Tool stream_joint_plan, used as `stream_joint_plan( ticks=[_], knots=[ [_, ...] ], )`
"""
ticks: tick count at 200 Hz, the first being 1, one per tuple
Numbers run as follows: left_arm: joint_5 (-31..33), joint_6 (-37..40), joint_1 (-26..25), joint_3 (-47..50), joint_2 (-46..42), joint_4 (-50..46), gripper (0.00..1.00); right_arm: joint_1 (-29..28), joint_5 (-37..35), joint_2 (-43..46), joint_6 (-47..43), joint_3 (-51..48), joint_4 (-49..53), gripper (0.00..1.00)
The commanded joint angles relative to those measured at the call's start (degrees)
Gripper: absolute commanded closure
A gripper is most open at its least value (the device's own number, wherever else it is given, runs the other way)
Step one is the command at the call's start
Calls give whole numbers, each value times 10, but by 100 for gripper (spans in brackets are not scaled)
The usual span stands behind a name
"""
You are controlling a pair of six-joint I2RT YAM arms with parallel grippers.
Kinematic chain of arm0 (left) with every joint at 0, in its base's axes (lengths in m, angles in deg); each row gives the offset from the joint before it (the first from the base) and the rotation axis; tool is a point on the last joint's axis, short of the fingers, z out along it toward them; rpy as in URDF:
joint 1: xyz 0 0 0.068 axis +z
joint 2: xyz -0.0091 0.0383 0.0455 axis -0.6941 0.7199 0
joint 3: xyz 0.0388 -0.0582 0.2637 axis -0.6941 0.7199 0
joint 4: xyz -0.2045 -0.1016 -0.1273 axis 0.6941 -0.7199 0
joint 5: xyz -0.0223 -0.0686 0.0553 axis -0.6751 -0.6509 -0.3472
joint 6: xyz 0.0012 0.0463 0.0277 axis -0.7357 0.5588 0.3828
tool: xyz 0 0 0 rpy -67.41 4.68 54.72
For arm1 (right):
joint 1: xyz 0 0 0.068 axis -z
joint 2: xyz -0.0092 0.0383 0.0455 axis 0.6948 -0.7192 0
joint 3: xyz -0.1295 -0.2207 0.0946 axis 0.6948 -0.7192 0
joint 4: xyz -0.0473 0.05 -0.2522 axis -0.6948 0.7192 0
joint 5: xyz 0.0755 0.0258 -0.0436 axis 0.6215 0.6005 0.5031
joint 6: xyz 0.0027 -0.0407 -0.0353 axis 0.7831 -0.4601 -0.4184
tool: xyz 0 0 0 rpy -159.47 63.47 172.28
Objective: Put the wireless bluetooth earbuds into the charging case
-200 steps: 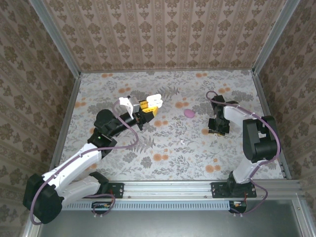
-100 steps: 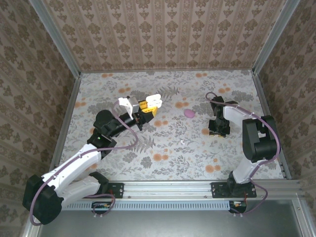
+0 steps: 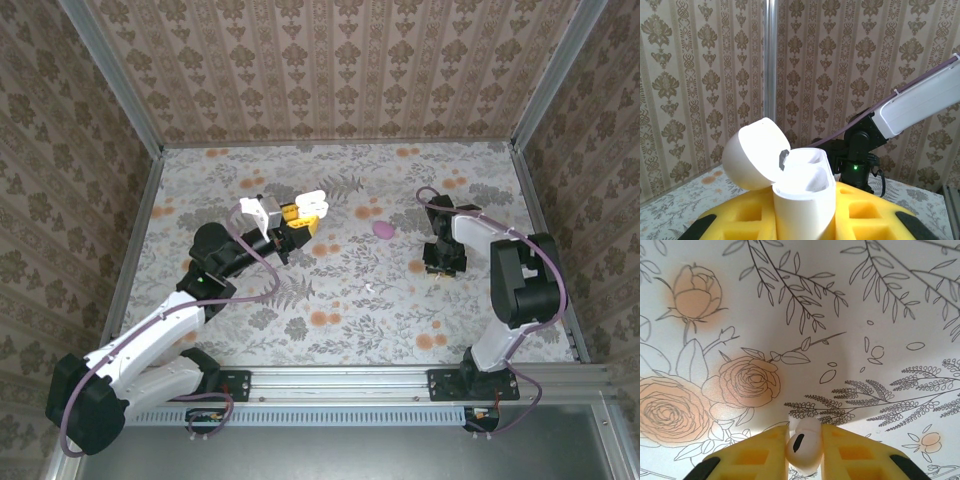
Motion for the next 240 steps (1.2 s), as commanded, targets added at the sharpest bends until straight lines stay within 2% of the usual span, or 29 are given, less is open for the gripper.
stream_joint_plan(
  ticks=[1,25,45,102,182,197,223,240],
  knots=[
    [1,10,-3,1,-4,2,77,0,1,23,-4,-9,0,78],
    [4,10,-3,5,-7,1,77,0,37,38,-7,-21,-16,78],
    [7,10,-3,9,-11,1,76,-8,101,45,-7,-26,-31,77],
    [13,9,-3,7,-11,0,76,-89,249,13,15,-36,-123,75],
    [14,10,-3,8,-9,-2,76,-84,236,-1,2,-62,-119,71],
    [14,11,-3,7,-11,-3,76,-81,228,6,2,-63,-114,65],
    [15,12,-3,8,-11,-3,76,-76,195,23,20,-54,-94,60],
    [14,11,-3,9,-11,-3,76,-77,197,30,31,-49,-98,60]
  ],
)
